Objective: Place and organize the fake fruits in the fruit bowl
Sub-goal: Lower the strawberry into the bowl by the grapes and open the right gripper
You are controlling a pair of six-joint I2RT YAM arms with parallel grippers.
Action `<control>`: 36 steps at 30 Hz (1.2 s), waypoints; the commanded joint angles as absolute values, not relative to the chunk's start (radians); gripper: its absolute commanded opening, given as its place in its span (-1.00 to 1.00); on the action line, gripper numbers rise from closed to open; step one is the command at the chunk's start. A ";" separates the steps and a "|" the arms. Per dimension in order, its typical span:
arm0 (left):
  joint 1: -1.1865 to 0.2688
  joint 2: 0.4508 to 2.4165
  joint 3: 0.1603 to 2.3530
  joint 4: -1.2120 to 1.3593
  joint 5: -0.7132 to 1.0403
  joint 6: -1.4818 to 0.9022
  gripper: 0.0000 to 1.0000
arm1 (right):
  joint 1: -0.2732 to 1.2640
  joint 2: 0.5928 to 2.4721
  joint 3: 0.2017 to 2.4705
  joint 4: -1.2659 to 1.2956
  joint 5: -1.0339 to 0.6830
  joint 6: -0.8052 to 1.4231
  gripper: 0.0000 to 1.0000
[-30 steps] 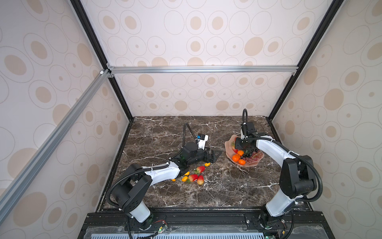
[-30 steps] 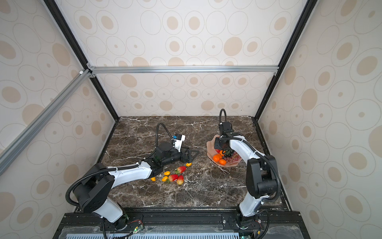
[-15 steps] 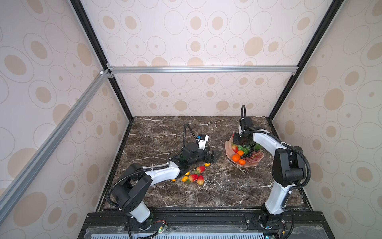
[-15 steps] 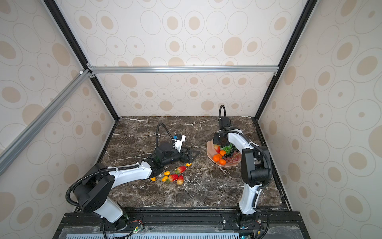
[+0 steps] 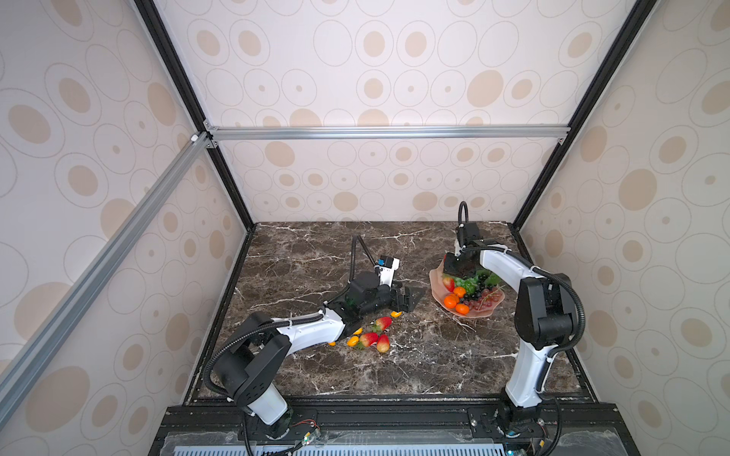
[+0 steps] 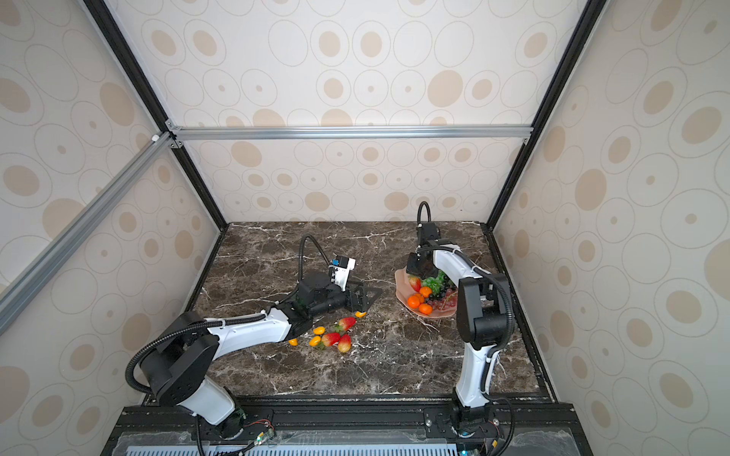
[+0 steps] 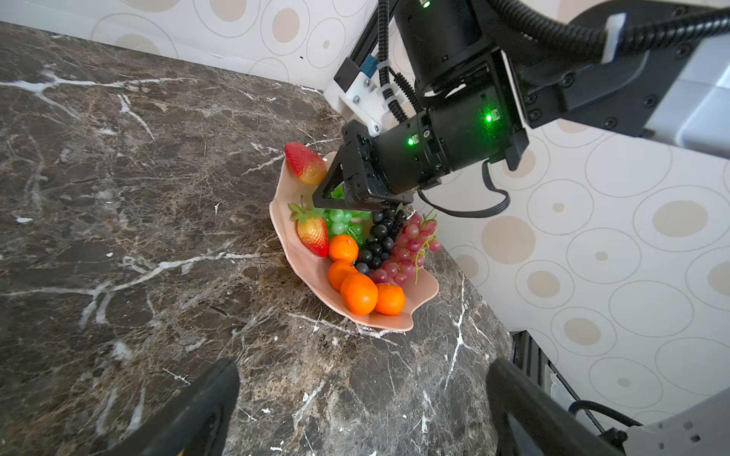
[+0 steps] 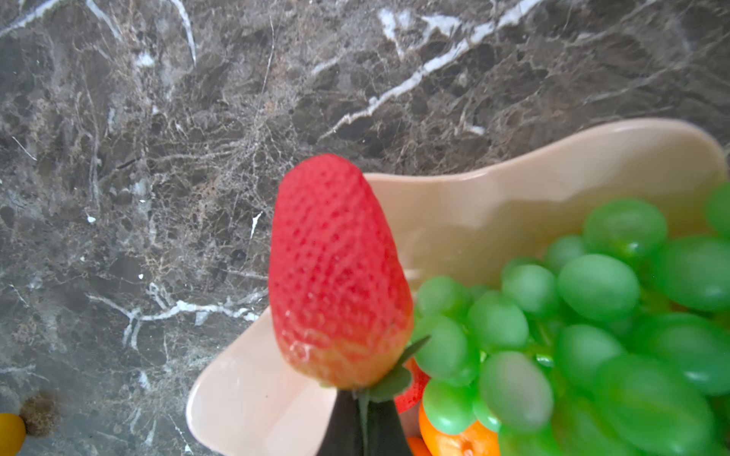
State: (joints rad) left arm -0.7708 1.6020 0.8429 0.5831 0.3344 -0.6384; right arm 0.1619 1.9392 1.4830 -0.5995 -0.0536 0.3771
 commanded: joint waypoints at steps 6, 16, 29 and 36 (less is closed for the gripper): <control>-0.780 1.609 0.878 0.603 0.345 -0.630 0.97 | 0.155 1.947 1.489 -0.629 -0.055 0.383 -0.81; -0.781 1.611 0.879 0.615 0.354 -0.634 0.97 | 0.155 1.895 1.470 -0.646 -0.054 0.378 -0.65; -0.780 1.572 0.873 0.584 0.328 -0.613 0.97 | 0.155 1.788 1.457 -0.689 -0.054 0.366 -0.22; -0.766 1.466 0.828 0.544 0.268 -0.579 0.97 | 0.168 1.623 1.353 -0.627 -0.071 0.353 -0.20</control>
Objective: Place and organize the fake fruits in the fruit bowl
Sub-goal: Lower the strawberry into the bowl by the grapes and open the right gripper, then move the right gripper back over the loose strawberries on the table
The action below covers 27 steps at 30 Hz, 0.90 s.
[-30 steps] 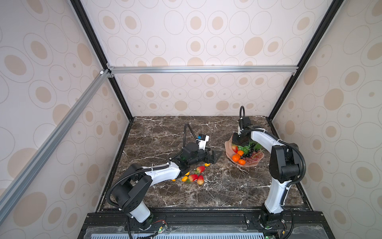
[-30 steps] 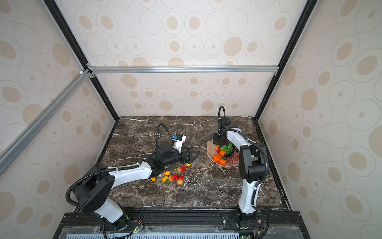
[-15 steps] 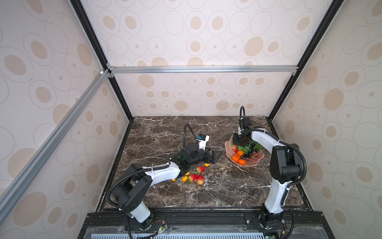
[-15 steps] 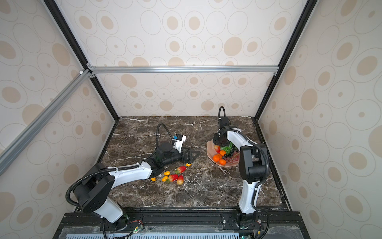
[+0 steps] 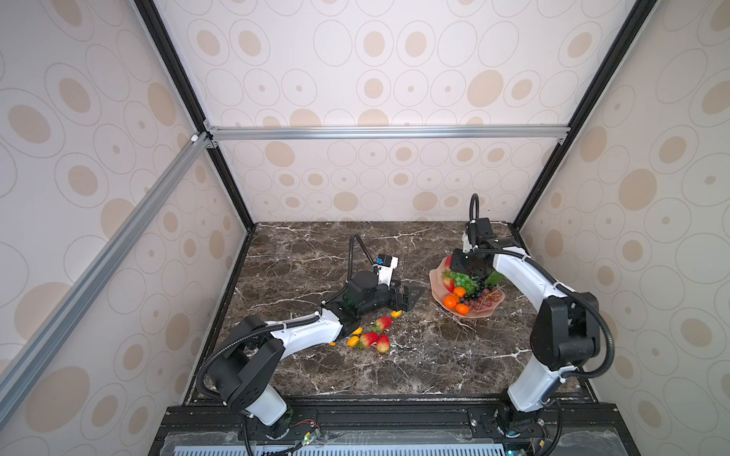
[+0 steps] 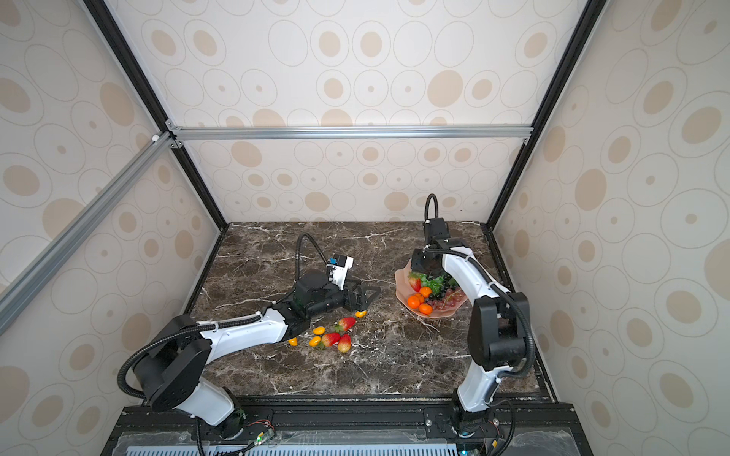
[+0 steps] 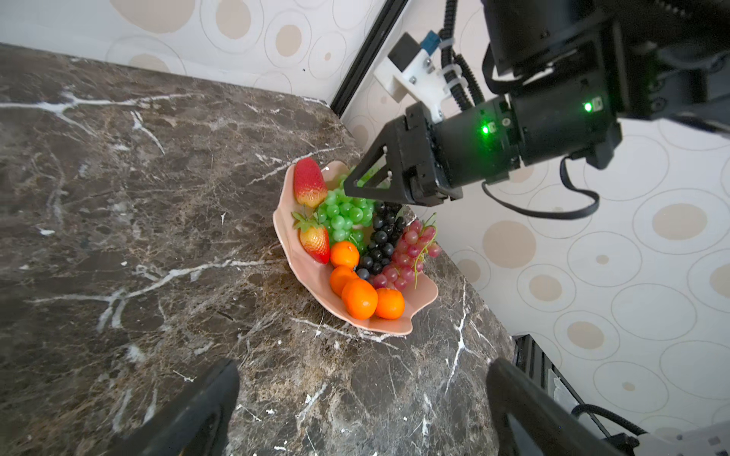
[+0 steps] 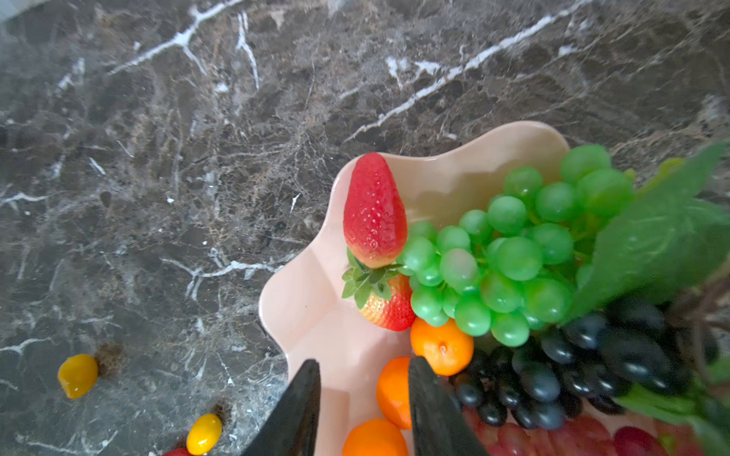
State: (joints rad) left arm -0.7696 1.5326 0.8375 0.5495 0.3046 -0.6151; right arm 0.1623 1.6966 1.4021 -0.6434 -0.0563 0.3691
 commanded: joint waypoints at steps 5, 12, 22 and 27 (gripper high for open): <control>-0.735 1.352 0.743 0.522 0.240 -0.566 0.97 | 0.223 1.505 1.241 -0.562 -0.109 0.344 -0.21; -0.672 1.180 0.620 0.404 0.180 -0.582 0.97 | 0.372 1.430 1.150 -0.556 -0.082 0.326 -0.22; -0.599 1.025 0.508 0.310 0.175 -0.626 0.97 | 0.590 1.495 1.152 -0.555 -0.037 0.329 -0.24; -0.550 0.978 0.475 0.288 0.174 -0.657 0.97 | 0.692 1.560 1.200 -0.565 -0.022 0.296 -0.24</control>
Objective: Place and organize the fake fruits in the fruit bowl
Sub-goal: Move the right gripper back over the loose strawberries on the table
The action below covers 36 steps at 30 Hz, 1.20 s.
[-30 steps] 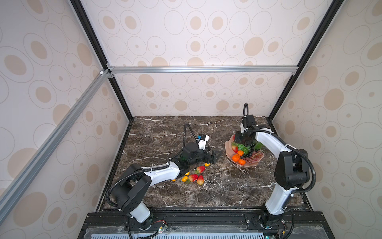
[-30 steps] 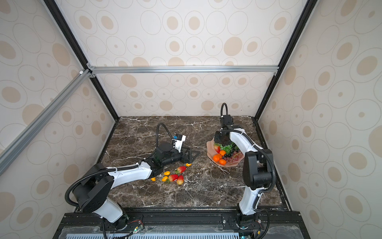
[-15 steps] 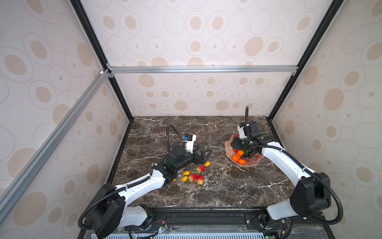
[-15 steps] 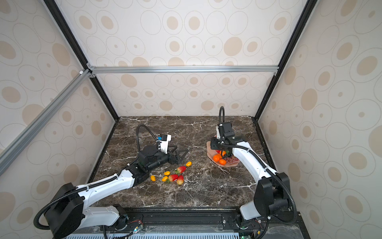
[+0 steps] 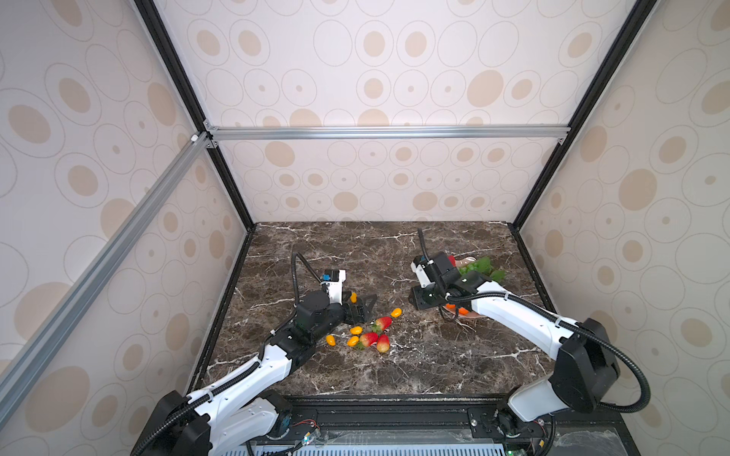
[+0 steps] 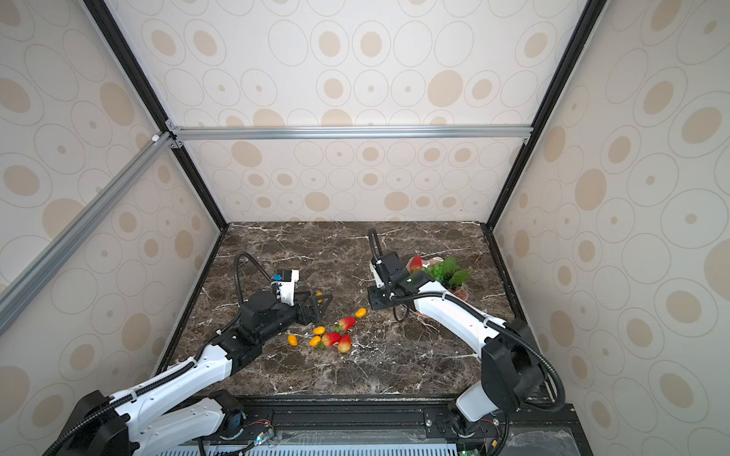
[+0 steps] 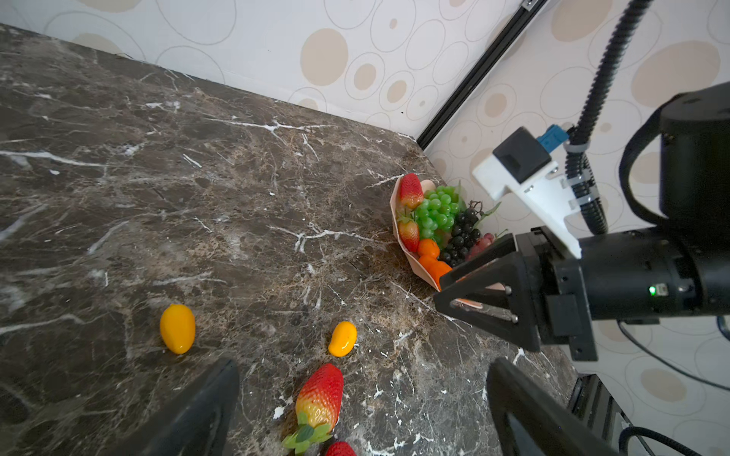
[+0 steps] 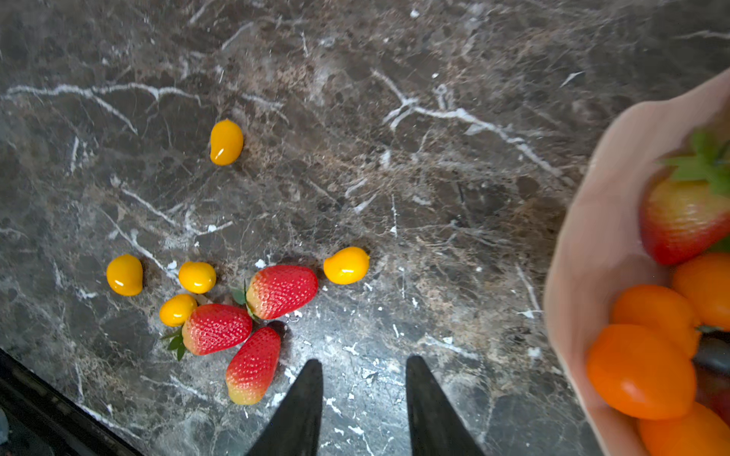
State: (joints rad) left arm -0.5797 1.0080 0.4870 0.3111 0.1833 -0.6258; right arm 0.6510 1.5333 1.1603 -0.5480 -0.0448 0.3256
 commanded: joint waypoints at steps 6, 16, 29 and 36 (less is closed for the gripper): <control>-0.479 0.901 0.436 0.208 0.175 -0.673 0.97 | 0.777 1.646 1.276 -0.611 0.066 0.415 -0.24; -0.396 0.827 0.377 0.196 0.216 -0.690 0.97 | 0.931 1.793 1.356 -0.637 0.145 0.867 -0.20; -0.376 0.806 0.359 0.196 0.243 -0.672 0.97 | 0.954 1.849 1.333 -0.590 0.100 1.007 0.62; -0.373 0.786 0.351 0.196 0.245 -0.678 0.97 | 0.946 1.888 1.330 -0.555 0.061 1.038 0.62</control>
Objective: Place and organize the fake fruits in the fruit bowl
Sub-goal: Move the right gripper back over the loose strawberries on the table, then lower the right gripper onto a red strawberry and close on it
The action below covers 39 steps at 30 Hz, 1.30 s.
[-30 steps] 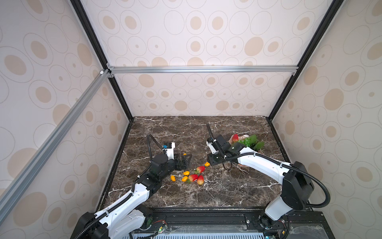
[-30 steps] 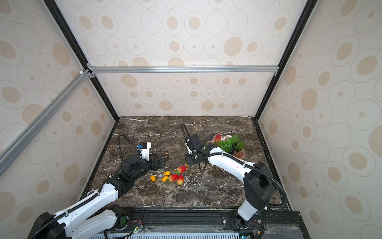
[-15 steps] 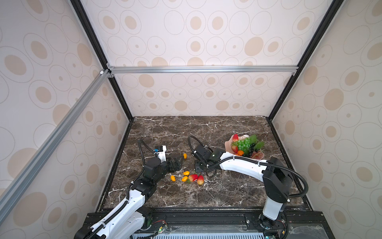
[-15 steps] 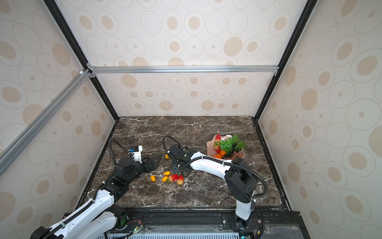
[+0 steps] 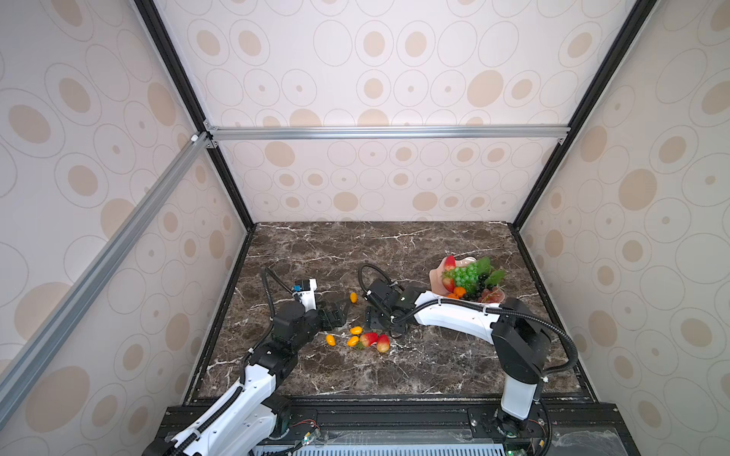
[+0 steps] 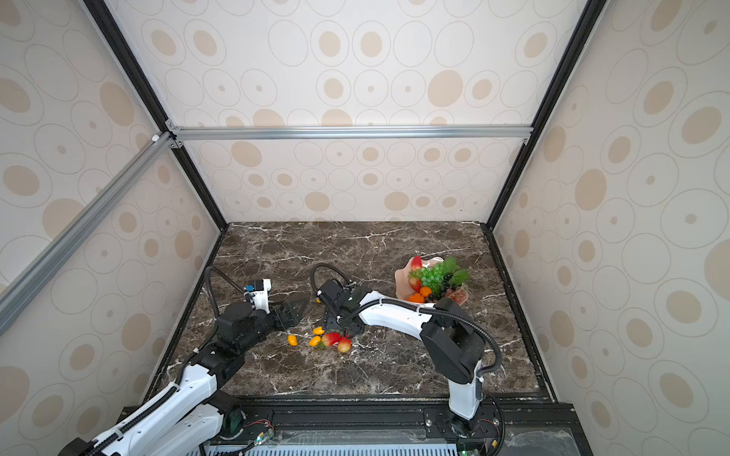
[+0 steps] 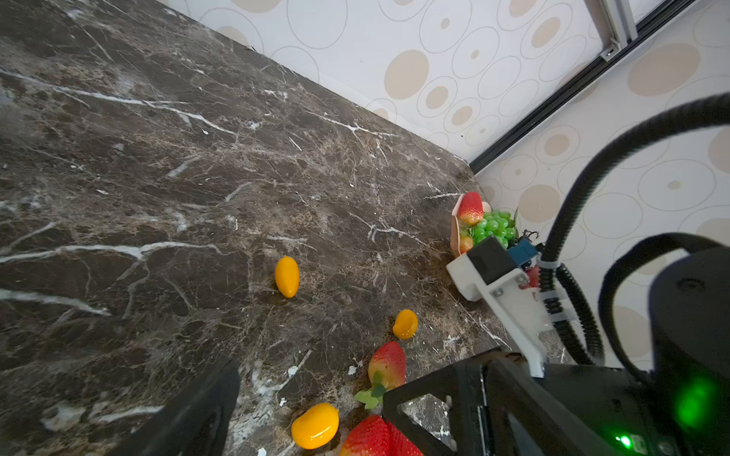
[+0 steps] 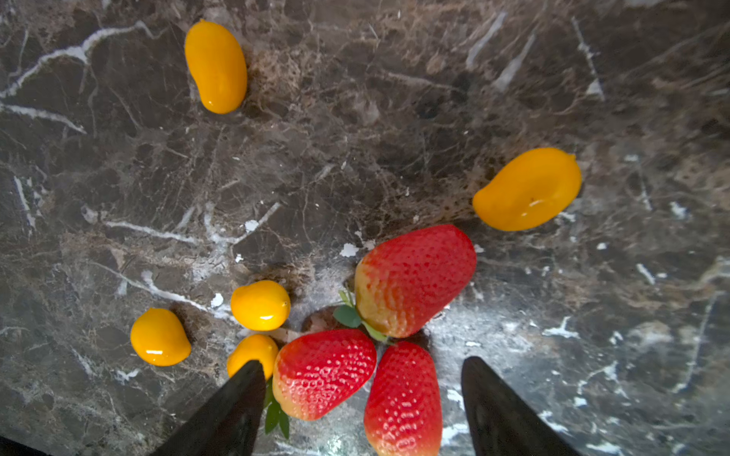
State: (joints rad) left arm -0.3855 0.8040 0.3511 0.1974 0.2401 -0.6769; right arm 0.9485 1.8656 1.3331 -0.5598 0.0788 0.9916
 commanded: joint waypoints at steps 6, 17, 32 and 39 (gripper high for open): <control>-0.371 0.785 0.354 0.190 0.254 -0.675 0.97 | 0.931 1.925 1.325 -0.527 0.020 1.049 0.62; -0.367 0.787 0.356 0.190 0.260 -0.670 0.97 | 0.919 1.979 1.350 -0.525 0.020 1.034 0.59; -0.363 0.774 0.344 0.192 0.262 -0.673 0.97 | 0.917 2.107 1.468 -0.693 0.179 0.941 0.44; -0.364 0.781 0.341 0.205 0.269 -0.675 0.97 | 0.919 2.080 1.419 -0.705 0.206 0.914 0.42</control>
State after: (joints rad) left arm -0.3744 0.7860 0.3428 0.1936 0.2623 -0.6769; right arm 0.9195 2.0624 1.4605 -0.6334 0.1867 0.9222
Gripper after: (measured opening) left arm 0.986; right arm 0.708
